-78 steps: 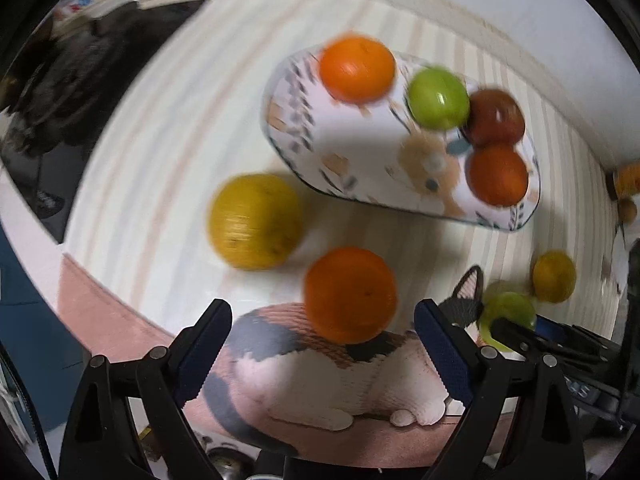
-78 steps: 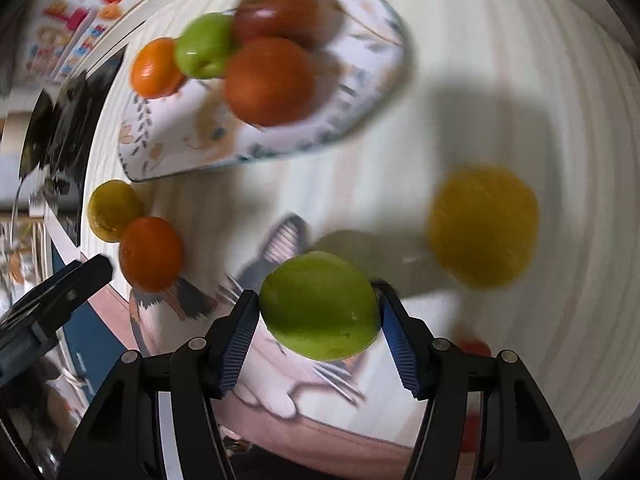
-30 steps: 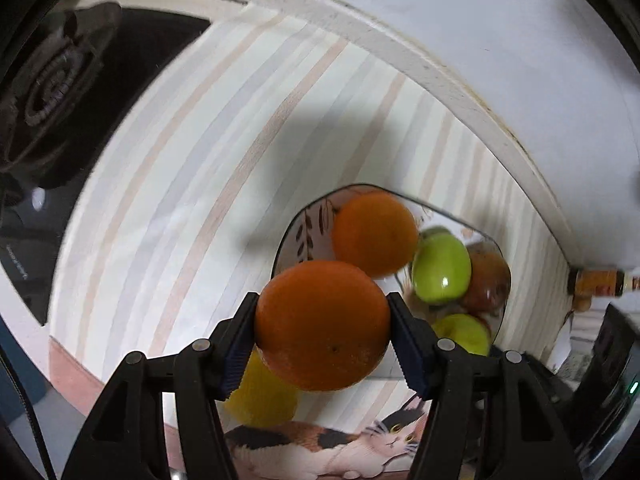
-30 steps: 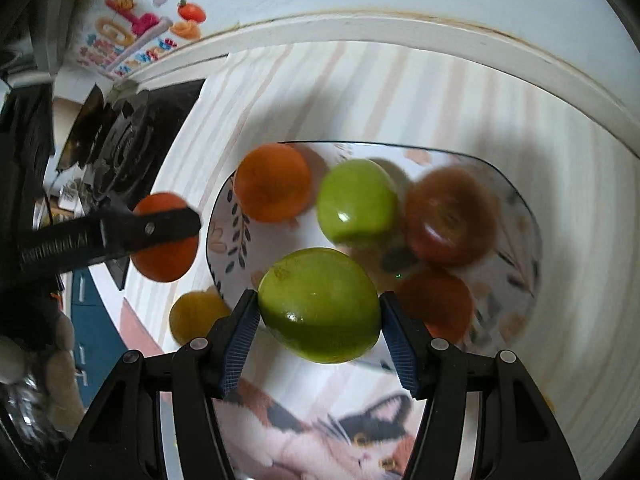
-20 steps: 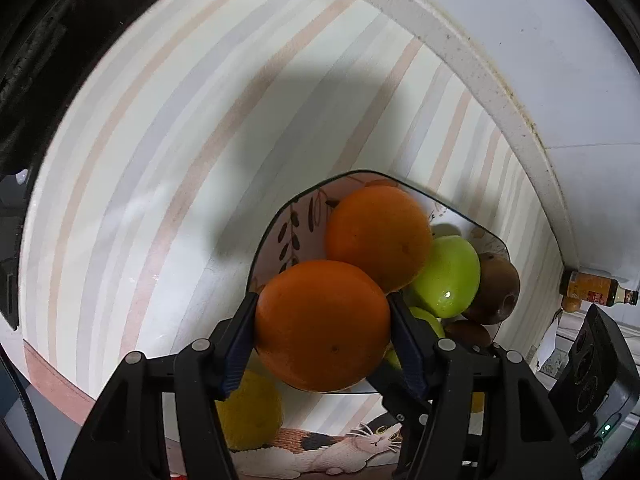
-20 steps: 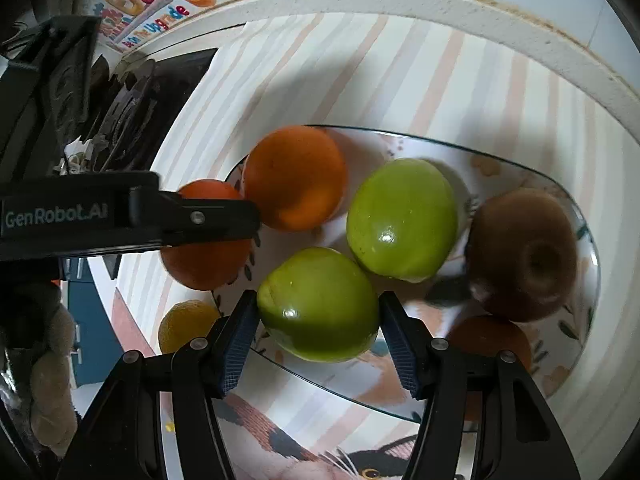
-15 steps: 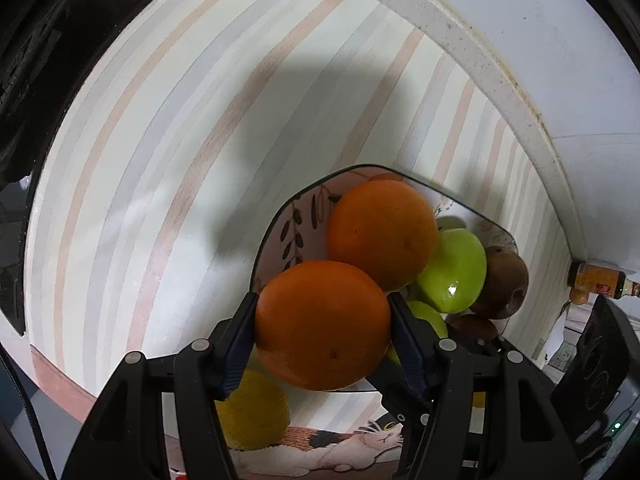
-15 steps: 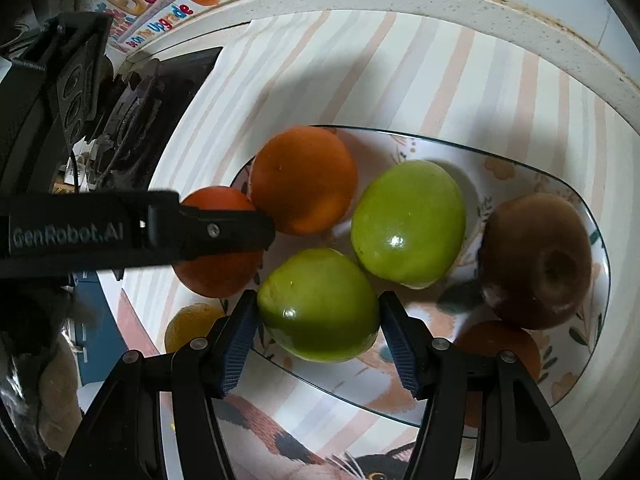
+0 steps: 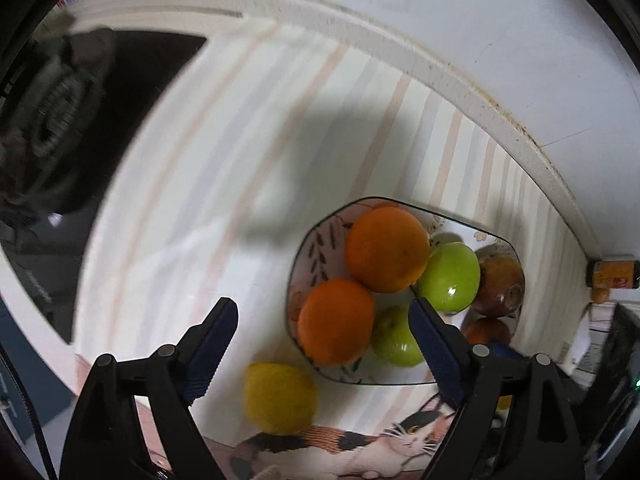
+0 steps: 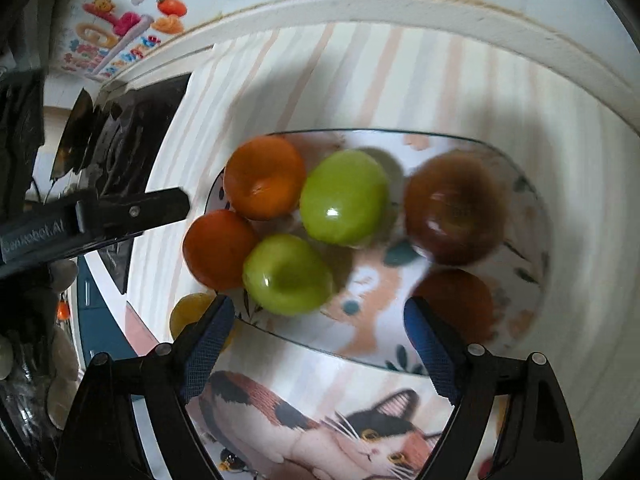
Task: Organize fruits
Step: 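Set the green apple and orange on the plate and open both tools, then lift both tools up away from the filled plate, then grasp a yellow lemon with the left tool while the right tool reaches a yellow grapefruit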
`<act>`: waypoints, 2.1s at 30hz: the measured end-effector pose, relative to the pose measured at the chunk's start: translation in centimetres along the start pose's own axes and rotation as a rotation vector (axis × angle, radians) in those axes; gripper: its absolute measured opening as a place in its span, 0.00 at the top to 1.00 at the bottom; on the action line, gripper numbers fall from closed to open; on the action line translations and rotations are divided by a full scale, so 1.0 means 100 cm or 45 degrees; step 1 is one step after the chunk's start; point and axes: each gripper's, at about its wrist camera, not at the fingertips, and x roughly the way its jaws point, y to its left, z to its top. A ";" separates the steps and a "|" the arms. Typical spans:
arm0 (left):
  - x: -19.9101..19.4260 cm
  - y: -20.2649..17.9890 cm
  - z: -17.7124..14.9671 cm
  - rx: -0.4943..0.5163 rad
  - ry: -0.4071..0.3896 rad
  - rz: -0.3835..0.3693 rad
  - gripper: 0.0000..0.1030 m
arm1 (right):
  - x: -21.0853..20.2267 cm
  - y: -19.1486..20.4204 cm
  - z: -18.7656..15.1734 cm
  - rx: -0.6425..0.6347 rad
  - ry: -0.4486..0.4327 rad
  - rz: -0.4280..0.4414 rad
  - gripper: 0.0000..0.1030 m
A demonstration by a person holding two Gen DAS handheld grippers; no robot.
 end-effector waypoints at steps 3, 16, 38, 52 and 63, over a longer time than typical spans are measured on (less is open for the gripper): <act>-0.017 -0.001 -0.016 0.021 -0.077 0.064 0.15 | -0.017 -0.004 -0.009 0.001 -0.043 -0.090 0.08; -0.070 -0.020 -0.095 0.070 -0.291 0.147 0.15 | -0.087 -0.011 -0.058 -0.035 -0.164 -0.233 0.08; -0.175 -0.046 -0.199 0.137 -0.539 0.102 0.15 | -0.220 0.023 -0.166 -0.151 -0.399 -0.206 0.08; -0.186 -0.051 -0.209 0.125 -0.563 0.063 0.00 | -0.233 0.018 -0.174 -0.104 -0.421 -0.118 0.03; -0.112 0.003 -0.157 -0.077 -0.413 0.109 0.00 | -0.135 -0.087 -0.125 0.202 -0.213 -0.155 0.03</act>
